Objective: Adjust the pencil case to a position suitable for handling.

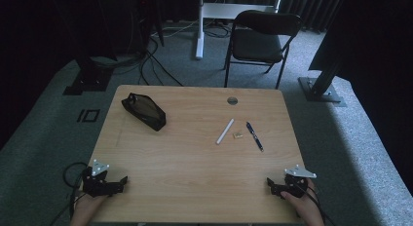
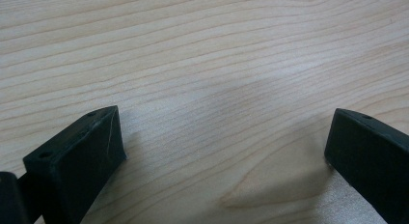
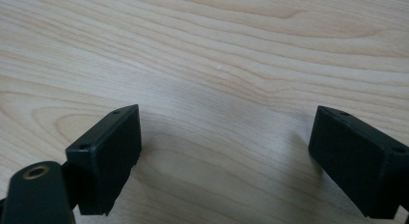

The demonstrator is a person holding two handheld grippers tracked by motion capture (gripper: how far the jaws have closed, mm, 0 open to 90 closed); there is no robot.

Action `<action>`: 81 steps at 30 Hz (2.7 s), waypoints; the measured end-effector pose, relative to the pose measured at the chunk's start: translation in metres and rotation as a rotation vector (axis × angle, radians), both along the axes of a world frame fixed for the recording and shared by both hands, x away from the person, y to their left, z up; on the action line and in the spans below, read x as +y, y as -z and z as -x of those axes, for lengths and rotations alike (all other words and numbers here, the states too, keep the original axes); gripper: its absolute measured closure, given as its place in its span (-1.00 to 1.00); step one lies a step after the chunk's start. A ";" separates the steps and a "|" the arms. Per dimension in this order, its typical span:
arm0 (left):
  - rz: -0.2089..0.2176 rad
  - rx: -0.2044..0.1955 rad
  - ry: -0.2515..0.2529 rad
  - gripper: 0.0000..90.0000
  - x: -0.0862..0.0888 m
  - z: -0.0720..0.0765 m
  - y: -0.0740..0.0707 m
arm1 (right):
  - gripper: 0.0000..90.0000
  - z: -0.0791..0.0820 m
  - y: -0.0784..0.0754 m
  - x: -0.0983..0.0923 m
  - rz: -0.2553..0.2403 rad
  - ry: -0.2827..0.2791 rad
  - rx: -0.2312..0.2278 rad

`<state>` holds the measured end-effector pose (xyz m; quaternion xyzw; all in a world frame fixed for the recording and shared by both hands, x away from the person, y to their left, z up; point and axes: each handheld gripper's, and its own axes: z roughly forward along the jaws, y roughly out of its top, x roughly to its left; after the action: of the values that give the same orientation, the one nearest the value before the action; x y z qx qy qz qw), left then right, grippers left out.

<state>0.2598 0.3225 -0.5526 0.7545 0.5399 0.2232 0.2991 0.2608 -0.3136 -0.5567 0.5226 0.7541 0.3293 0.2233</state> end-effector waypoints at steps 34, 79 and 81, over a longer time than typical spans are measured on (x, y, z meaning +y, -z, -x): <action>0.000 0.000 0.000 -0.99 0.000 0.000 0.000 | -0.72 -0.013 -0.036 0.047 -0.054 -0.077 -0.093; 0.001 0.000 0.001 -0.99 0.000 0.000 0.000 | -0.72 -0.045 -0.055 0.145 -0.128 -0.275 -0.142; 0.001 0.000 0.001 -0.99 0.000 0.000 0.000 | -0.72 -0.046 -0.055 0.148 -0.129 -0.282 -0.144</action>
<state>0.2598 0.3226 -0.5525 0.7546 0.5396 0.2225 0.2996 0.3071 -0.1654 -0.5017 0.4000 0.7793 0.4416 0.1942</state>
